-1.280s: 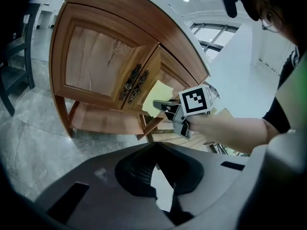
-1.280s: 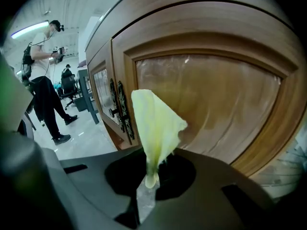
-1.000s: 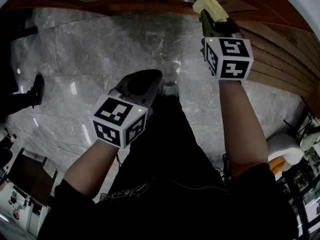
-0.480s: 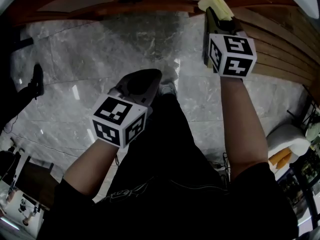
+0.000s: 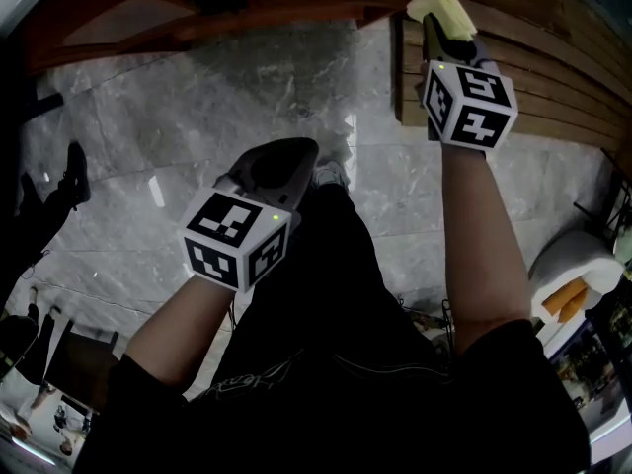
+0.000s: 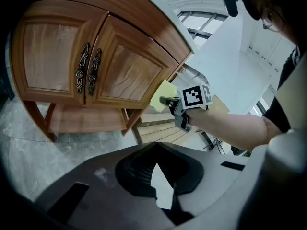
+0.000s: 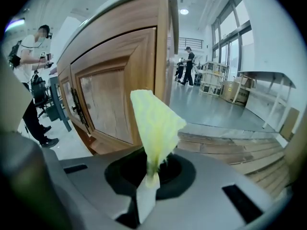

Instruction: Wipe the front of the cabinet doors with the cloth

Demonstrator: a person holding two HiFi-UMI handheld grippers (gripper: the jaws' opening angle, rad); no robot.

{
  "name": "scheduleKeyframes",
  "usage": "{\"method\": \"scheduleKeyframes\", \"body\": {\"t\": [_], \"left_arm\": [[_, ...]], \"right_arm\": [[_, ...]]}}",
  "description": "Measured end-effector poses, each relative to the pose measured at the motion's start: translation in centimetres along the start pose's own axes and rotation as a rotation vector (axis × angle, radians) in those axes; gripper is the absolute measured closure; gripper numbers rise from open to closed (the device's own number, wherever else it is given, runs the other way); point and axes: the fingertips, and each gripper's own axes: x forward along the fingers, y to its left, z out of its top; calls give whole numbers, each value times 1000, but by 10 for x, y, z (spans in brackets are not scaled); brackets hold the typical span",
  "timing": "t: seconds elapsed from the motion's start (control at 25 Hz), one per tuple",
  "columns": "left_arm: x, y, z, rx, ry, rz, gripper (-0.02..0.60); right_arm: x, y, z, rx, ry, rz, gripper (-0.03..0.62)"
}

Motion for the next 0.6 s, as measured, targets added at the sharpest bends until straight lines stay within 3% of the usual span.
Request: {"method": "scheduleKeyframes", "body": {"t": [0.32, 0.6], "left_arm": [[13, -11, -5, 14, 20, -16, 575], [12, -5, -7, 11, 15, -9, 575]], "right_arm": [[-7, -21, -16, 41, 9, -38, 553], [-5, -4, -29, 36, 35, -10, 553]]}}
